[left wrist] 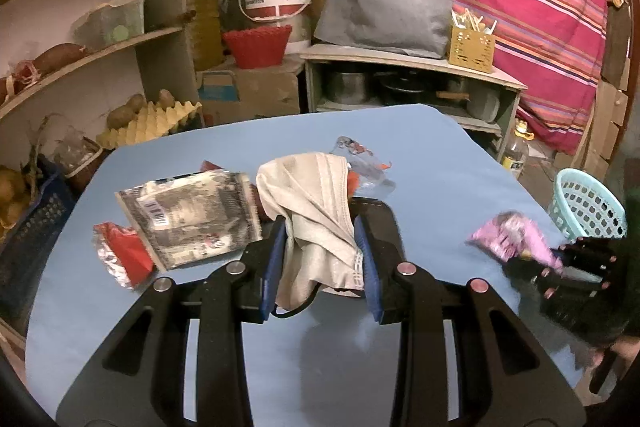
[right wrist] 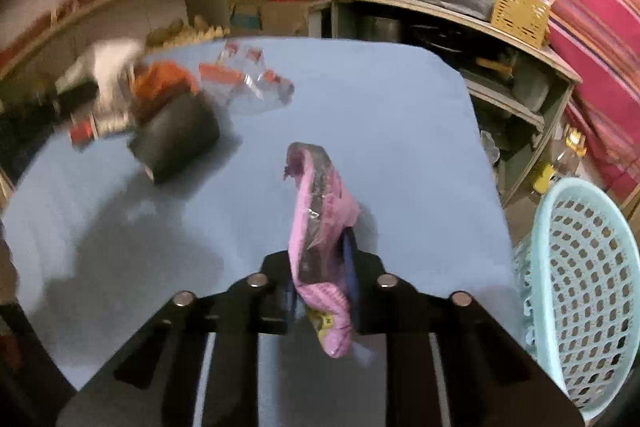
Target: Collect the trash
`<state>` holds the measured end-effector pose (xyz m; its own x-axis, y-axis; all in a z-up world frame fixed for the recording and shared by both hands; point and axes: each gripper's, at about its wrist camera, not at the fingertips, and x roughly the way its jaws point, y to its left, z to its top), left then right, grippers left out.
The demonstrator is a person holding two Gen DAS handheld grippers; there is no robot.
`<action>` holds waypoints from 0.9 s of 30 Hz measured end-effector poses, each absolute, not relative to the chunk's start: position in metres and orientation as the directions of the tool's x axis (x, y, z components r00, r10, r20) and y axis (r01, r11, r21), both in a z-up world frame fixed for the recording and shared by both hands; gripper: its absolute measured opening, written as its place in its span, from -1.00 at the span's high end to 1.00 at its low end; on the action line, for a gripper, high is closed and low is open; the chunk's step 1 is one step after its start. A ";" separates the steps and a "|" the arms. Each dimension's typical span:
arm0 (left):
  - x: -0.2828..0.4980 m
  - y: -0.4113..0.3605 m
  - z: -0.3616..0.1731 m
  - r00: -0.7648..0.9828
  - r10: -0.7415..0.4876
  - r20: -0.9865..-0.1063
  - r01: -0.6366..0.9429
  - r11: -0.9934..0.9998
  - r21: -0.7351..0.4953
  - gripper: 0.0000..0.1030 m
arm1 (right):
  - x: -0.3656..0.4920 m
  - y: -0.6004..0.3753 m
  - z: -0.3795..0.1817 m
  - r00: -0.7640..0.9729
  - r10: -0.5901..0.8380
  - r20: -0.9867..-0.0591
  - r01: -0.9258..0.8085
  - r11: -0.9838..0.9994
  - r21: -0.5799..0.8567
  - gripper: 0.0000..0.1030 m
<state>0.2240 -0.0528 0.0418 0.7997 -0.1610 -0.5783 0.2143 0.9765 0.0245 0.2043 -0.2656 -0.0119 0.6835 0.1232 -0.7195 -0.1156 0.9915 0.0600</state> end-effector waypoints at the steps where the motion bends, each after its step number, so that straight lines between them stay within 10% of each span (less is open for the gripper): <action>1: 0.224 -0.057 0.043 0.799 -0.165 -0.578 0.219 0.975 0.024 0.36 | 0.204 -0.272 -0.008 0.687 0.132 -0.714 -0.107 0.991 0.081 0.67; 27: 0.204 -0.309 0.045 0.670 -0.479 -0.568 0.567 0.823 -0.026 0.36 | 0.121 -0.524 0.024 0.750 -0.203 -0.630 0.411 0.889 0.203 0.71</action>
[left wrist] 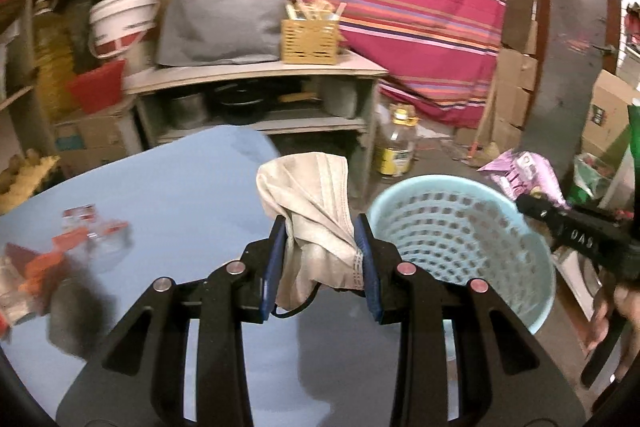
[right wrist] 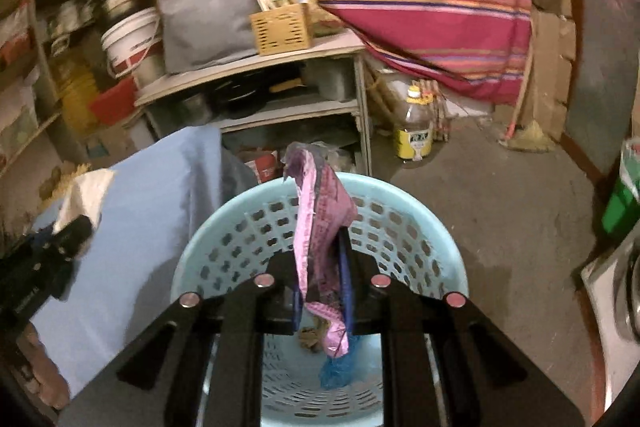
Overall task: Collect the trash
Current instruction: 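Move the wrapper over the basket and open the right gripper to drop it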
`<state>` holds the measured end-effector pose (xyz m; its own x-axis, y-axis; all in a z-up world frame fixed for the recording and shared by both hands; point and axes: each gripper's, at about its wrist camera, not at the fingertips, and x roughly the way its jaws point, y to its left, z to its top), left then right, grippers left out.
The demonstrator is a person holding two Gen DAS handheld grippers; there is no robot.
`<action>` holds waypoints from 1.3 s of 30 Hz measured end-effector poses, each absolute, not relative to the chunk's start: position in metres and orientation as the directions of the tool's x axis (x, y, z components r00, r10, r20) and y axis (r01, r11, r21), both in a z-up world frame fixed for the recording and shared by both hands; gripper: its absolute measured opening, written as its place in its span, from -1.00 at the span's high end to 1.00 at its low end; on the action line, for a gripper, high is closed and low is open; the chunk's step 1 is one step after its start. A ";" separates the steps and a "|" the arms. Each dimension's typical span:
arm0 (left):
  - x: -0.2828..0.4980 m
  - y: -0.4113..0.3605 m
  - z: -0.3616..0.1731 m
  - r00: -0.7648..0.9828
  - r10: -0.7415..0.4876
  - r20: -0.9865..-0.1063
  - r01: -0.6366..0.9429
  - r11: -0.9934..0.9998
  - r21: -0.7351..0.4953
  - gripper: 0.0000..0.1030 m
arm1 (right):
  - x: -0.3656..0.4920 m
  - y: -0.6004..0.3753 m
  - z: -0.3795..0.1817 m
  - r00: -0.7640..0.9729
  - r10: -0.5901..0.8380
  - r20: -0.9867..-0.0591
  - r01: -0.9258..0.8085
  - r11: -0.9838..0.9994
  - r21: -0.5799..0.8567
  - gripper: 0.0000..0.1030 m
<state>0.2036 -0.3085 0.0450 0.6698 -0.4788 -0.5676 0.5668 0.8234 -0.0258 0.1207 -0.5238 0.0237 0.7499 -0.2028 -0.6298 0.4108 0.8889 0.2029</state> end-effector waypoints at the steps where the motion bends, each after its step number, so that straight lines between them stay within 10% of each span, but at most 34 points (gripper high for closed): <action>1: 0.203 -0.319 0.044 0.658 -0.495 -0.568 0.582 0.812 -0.035 0.36 | 0.119 -0.529 0.022 0.751 -0.198 -0.630 0.416 0.883 0.218 0.71; 13: 0.201 -0.393 0.022 0.566 -0.551 -0.613 0.672 0.740 -0.045 0.33 | 0.115 -0.547 0.012 0.734 -0.217 -0.643 0.464 0.852 0.243 0.71; 18: 0.197 -0.398 0.022 0.591 -0.537 -0.602 0.665 0.747 -0.014 -0.46 | 0.115 -0.550 0.006 0.724 -0.219 -0.654 0.482 0.839 0.252 0.71; 33: 0.204 -0.333 0.039 0.698 -0.454 -0.554 0.563 0.826 0.033 -0.89 | 0.131 -0.531 0.006 0.724 -0.206 -0.658 0.453 0.861 0.230 0.67; 37: 0.206 -0.303 0.047 0.731 -0.420 -0.538 0.523 0.851 0.045 -0.89 | 0.133 -0.527 0.006 0.703 -0.242 -0.669 0.488 0.848 0.207 -0.26; 39: 0.208 -0.282 0.051 0.749 -0.398 -0.529 0.495 0.868 0.048 -0.89 | 0.134 -0.524 0.005 0.689 -0.269 -0.673 0.510 0.840 0.186 -0.35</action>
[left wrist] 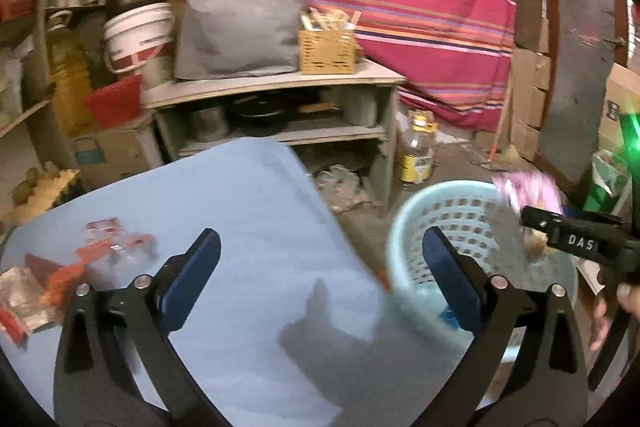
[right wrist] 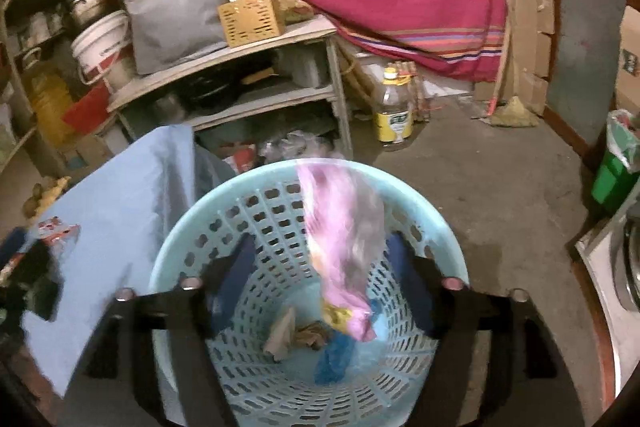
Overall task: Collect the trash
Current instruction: 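Grasp the red snack bag with the left gripper and lift it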
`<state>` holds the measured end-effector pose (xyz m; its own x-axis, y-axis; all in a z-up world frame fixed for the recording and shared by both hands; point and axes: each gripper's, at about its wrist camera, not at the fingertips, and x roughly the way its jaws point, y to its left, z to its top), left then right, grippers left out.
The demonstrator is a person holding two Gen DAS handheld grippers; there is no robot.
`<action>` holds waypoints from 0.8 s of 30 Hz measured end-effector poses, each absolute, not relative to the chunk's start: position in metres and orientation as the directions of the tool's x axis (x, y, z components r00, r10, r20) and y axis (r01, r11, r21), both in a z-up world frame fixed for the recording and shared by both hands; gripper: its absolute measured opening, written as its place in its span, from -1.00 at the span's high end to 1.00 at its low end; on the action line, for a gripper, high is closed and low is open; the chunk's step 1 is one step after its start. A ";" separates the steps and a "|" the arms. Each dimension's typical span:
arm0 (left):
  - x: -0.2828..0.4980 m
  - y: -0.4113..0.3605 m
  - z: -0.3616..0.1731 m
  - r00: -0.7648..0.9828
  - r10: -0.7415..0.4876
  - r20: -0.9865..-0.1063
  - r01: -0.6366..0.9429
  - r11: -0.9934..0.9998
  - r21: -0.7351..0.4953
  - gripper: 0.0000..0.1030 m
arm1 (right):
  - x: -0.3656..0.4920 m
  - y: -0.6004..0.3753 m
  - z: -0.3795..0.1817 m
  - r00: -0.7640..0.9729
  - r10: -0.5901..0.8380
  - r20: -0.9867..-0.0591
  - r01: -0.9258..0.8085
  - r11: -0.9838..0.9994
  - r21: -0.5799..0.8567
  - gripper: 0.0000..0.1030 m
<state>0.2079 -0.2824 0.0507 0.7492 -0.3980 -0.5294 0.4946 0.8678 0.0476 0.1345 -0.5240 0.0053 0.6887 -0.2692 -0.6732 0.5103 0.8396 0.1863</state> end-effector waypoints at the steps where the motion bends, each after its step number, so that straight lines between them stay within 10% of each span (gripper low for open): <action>1: 0.209 -0.272 0.052 0.756 -0.390 -0.526 0.484 0.874 0.048 -0.89 | 0.137 -0.522 0.005 0.680 -0.277 -0.679 0.516 0.839 0.175 -0.35; 24: 0.257 0.041 0.034 0.845 0.078 -0.529 -0.027 0.994 0.104 -0.90 | 0.198 -0.339 0.026 0.765 -0.224 -0.603 0.321 0.945 0.058 -0.69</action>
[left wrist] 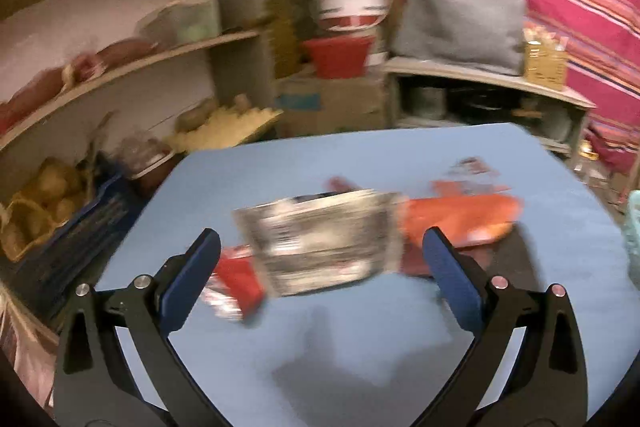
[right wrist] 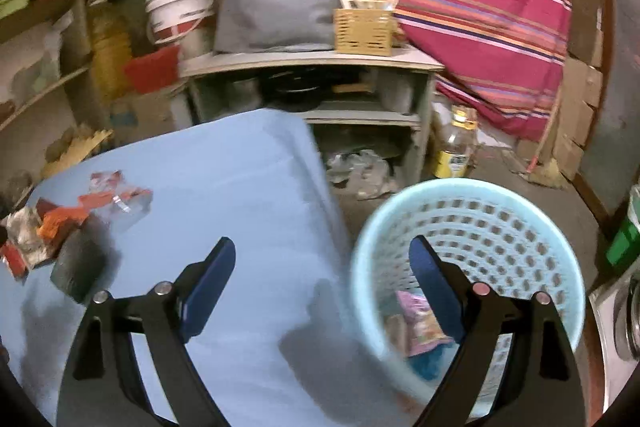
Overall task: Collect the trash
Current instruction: 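Grasp the red snack bag with the left gripper and lift it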
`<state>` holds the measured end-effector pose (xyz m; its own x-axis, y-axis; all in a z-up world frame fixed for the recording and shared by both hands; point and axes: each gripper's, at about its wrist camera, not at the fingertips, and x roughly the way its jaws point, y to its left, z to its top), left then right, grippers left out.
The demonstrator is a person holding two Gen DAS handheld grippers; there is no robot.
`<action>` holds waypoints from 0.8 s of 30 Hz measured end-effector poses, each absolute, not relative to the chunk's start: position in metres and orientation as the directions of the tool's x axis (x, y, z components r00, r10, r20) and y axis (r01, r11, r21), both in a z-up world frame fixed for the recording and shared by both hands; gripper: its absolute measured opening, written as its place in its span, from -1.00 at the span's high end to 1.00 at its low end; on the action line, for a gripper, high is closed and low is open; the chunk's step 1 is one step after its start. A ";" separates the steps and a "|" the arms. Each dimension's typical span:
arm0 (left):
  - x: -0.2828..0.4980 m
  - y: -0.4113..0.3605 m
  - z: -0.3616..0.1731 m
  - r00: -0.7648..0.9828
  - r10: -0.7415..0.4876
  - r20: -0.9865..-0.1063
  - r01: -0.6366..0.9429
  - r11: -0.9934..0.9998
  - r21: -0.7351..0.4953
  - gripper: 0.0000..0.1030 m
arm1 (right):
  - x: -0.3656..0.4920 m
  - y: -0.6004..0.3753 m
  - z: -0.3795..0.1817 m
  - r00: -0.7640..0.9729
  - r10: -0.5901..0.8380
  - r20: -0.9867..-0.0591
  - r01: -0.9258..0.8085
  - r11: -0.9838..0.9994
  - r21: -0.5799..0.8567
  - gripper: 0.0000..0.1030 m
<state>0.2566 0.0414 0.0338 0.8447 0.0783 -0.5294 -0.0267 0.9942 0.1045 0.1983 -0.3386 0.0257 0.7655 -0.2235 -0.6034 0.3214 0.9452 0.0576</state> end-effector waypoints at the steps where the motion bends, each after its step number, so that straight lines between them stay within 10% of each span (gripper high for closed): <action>1: 0.261 0.052 0.030 0.834 0.077 -0.546 -0.032 0.995 0.091 -0.90 | 0.202 -0.332 0.025 0.766 -0.216 -0.606 0.311 0.949 0.056 -0.69; 10: 0.278 0.115 -0.002 0.764 0.070 -0.642 -0.052 0.998 0.047 -0.75 | 0.231 -0.280 0.011 0.763 -0.132 -0.632 0.228 0.971 0.072 -0.69; 24: 0.304 0.140 -0.031 0.674 -0.071 -0.735 -0.017 0.994 -0.111 0.64 | 0.246 -0.223 0.003 0.762 -0.066 -0.644 0.128 0.991 0.050 -0.69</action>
<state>0.3039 0.1401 -0.0310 0.6742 -0.0710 -0.7352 -0.0166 0.9937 -0.1112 0.2463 -0.2229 0.0030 0.7619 -0.0661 -0.6444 0.1279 0.9906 0.0496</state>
